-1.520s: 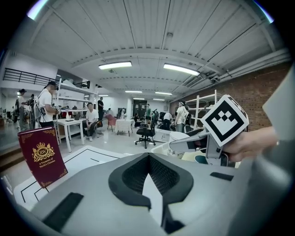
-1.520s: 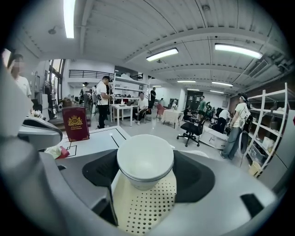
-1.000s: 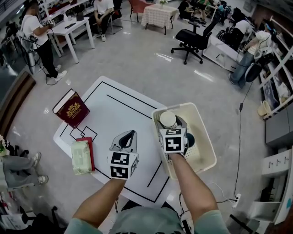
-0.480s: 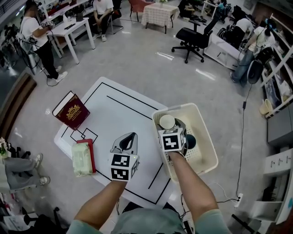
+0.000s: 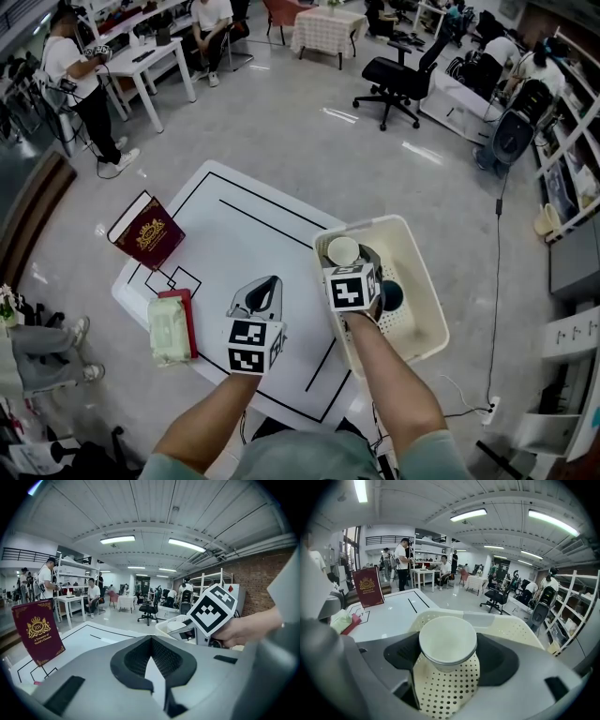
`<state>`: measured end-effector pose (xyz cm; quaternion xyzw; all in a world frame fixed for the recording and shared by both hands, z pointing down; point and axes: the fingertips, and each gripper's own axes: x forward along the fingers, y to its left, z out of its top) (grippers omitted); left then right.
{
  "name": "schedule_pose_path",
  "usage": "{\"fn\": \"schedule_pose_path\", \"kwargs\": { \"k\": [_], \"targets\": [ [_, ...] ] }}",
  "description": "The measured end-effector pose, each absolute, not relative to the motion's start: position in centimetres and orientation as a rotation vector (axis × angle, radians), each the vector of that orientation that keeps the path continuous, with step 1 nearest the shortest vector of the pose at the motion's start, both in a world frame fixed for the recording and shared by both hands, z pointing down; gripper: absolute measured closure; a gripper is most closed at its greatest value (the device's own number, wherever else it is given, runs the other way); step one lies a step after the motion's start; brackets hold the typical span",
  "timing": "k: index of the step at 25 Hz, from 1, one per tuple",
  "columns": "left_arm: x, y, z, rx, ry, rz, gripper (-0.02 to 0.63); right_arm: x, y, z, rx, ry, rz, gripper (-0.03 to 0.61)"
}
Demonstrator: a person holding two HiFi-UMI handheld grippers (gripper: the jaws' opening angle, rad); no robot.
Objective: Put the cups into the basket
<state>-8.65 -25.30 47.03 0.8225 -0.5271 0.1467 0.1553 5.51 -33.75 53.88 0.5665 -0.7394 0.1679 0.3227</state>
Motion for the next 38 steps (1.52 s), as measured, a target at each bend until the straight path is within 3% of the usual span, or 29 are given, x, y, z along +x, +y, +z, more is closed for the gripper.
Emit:
{"fn": "schedule_pose_path", "kwargs": {
  "k": [24,38],
  "targets": [
    [-8.3,-26.0,48.0,2.343,-1.478,0.417,0.609,5.8,-34.8,56.9,1.349,-1.804,0.475,0.202],
    [-8.1,-26.1,48.7,2.338,-1.462,0.426,0.608,6.2,-34.2,58.9,1.130,-1.696,0.210,0.202]
  ]
}}
